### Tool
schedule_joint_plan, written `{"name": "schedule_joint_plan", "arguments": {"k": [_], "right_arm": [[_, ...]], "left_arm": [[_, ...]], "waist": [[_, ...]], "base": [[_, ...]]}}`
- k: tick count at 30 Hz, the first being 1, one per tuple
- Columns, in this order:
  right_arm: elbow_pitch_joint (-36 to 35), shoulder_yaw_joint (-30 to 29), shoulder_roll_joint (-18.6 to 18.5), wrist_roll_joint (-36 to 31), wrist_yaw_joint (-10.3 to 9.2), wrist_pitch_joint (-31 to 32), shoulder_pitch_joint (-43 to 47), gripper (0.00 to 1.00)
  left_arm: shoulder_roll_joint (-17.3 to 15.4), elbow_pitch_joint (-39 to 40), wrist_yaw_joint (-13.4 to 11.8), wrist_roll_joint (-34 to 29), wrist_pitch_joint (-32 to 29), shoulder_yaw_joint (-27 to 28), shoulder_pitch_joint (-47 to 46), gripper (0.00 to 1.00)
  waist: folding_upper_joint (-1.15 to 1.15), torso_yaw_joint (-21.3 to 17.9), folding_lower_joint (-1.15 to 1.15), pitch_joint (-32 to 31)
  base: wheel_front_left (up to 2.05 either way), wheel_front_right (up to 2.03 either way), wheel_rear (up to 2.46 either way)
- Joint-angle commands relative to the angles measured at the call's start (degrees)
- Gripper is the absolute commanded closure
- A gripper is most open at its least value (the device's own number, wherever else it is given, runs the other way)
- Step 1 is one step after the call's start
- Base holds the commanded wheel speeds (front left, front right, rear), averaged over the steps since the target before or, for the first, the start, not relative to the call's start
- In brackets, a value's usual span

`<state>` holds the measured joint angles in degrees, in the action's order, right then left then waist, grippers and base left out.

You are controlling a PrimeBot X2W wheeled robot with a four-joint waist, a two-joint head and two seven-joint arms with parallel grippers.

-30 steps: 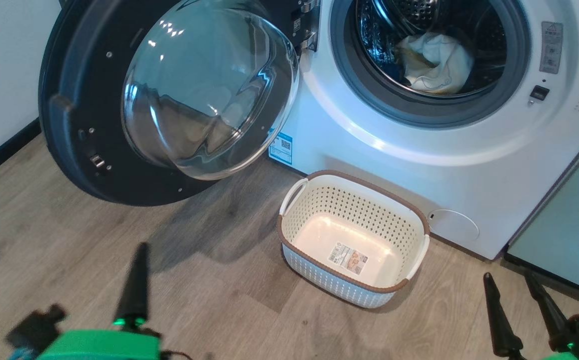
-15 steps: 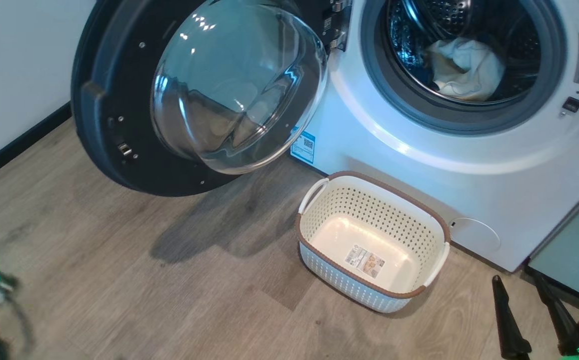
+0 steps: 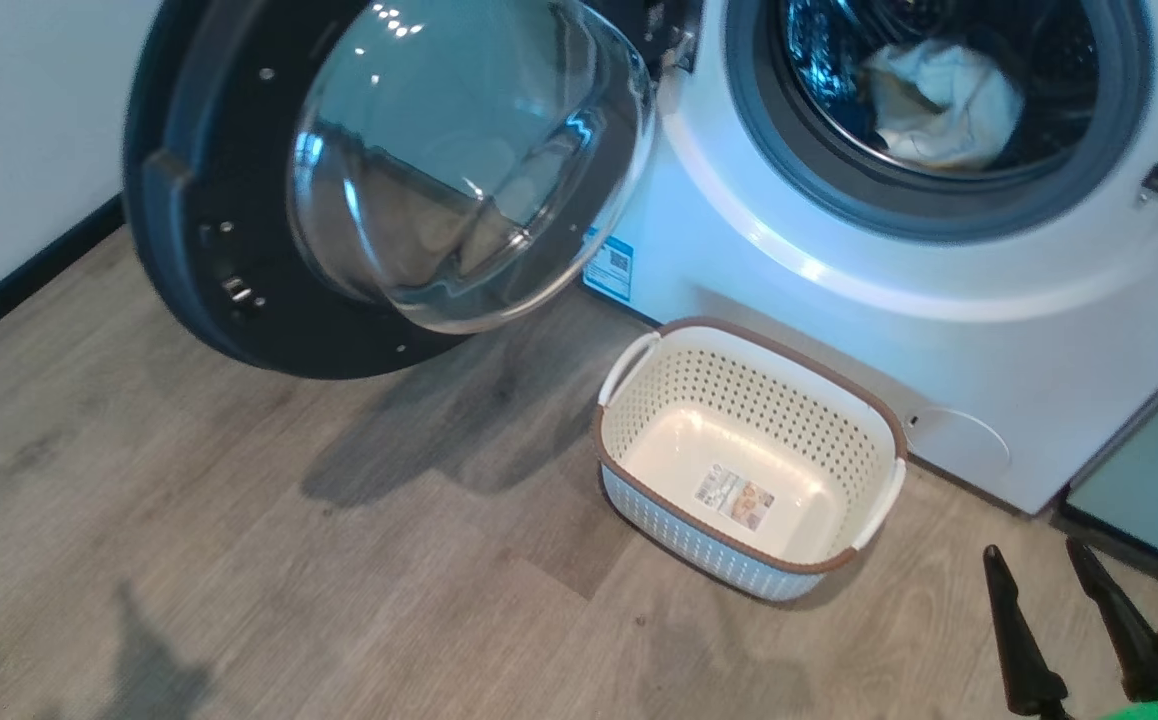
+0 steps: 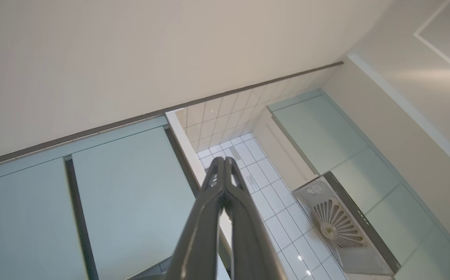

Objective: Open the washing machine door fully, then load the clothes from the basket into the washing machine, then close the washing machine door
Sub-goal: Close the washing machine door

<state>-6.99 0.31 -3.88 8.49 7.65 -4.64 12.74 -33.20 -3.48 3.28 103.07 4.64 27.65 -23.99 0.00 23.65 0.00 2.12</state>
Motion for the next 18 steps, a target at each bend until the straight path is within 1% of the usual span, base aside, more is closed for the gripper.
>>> {"name": "schedule_joint_plan", "arguments": {"k": [1,5,8,9,15,18], "right_arm": [[-2.5,1.2,-1.9,0.0,-0.16,0.3,-2.4,0.0],[-3.2,0.8,-2.8,0.1,-0.16,1.1,-2.5,0.0],[-4.2,0.1,-3.5,0.2,-0.16,1.7,-2.5,0.0],[-4.5,-0.1,-3.8,0.2,-0.16,1.9,-2.6,0.0],[-6.5,-0.9,-5.3,0.4,-0.16,2.7,-3.0,0.0],[-7.1,-1.0,-5.8,0.6,-0.16,3.1,-3.5,0.0]], "left_arm": [[-4.0,-0.4,-0.2,0.6,-0.9,1.2,-3.4,1.0],[-6.8,-11.0,-2.1,2.2,-3.6,-0.7,-9.1,1.0],[-7.6,-17.2,-3.8,3.1,-4.4,-1.3,-11.9,1.0],[-8.3,-19.0,-4.4,2.3,-4.3,-2.0,-12.3,1.0],[-9.9,-23.7,-5.8,1.1,-8.6,-6.8,-15.9,1.0],[-9.9,-24.8,-6.1,0.6,-10.8,-9.1,-16.9,1.0]], "waist": [[0.0,-0.9,0.0,0.8],[0.0,-2.4,0.0,2.7],[0.0,-3.1,0.0,4.6],[0.0,-3.3,0.0,5.1],[0.0,-3.7,0.0,8.4],[0.0,-3.8,0.0,9.9]], "base": [[0.0,0.0,0.0],[0.0,0.0,0.0],[0.0,0.0,0.0],[0.0,0.0,0.0],[0.0,0.0,0.0],[0.0,0.0,0.0]]}}
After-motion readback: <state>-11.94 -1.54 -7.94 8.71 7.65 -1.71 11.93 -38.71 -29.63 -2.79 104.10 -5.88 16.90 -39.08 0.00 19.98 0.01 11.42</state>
